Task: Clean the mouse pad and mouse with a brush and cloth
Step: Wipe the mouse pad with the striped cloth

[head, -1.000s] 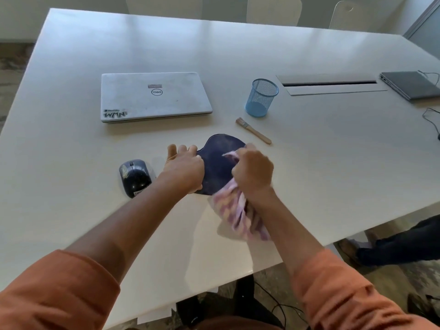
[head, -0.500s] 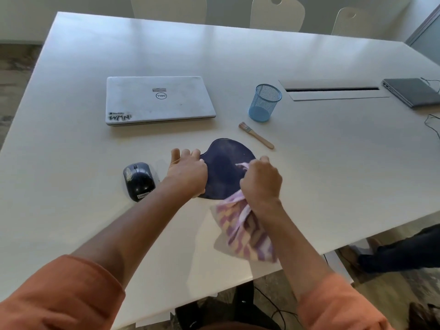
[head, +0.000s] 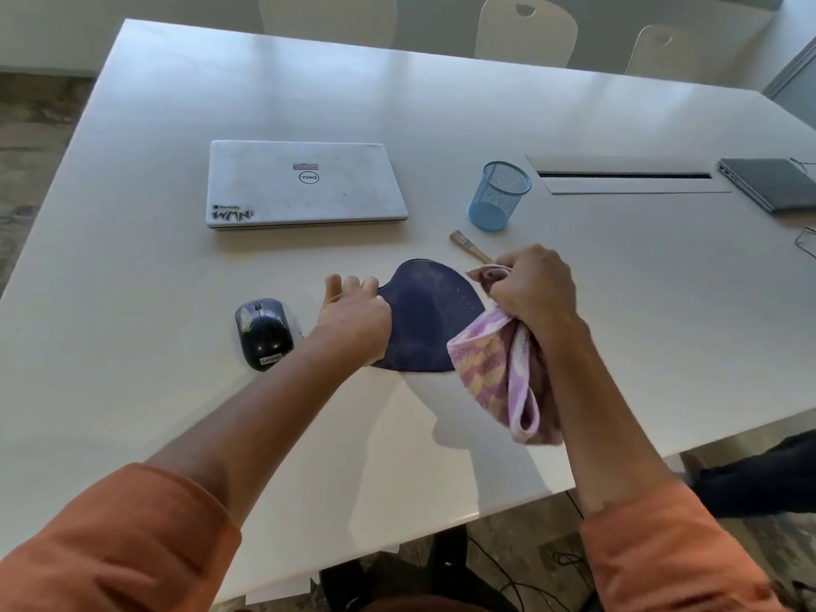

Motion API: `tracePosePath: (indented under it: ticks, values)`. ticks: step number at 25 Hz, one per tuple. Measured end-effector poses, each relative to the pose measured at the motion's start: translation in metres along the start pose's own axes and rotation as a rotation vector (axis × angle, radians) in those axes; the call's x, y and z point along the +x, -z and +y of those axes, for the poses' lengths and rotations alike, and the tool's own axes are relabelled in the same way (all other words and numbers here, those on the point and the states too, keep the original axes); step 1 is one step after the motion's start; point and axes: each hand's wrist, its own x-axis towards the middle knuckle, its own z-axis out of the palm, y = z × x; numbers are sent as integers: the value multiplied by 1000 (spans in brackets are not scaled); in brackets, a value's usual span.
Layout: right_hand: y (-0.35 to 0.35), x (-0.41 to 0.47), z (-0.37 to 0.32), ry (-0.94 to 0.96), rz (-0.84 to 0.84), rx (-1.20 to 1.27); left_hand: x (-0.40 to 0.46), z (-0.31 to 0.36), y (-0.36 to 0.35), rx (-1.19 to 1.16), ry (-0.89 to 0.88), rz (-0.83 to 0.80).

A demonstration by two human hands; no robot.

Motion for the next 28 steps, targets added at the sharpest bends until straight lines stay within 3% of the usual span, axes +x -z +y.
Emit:
tracePosePath:
  ticks: [5, 8, 11, 13, 15, 18, 23, 26, 28]
  values:
    - [-37, -8, -18, 128, -53, -9, -1, 1, 0, -15, 11, 0]
    - [-49, -24, -10, 114, -62, -124, -2, 1, 0, -30, 20, -4]
    - [-38, -26, 0, 54, -188, -207, -2, 3, 2, -30, 29, -3]
    - [-23, -11, 4, 18, -242, -131, -2, 3, 1, -31, 32, -1]
    - [-18, 3, -3, 23, -189, -25, -2, 2, 2, -35, 33, -3]
    - [-33, -3, -18, 156, -99, 69, -2, 3, 3, -34, 30, -9]
    - [-40, -36, 19, 455, -231, 45, -1, 2, 3, -40, 20, -15]
    - [-17, -35, 39, 464, -360, -86, 0, 3, 4, -26, 18, -12]
    - [-16, -33, 36, 437, -294, -47, 0, 3, 4, -19, 22, -16]
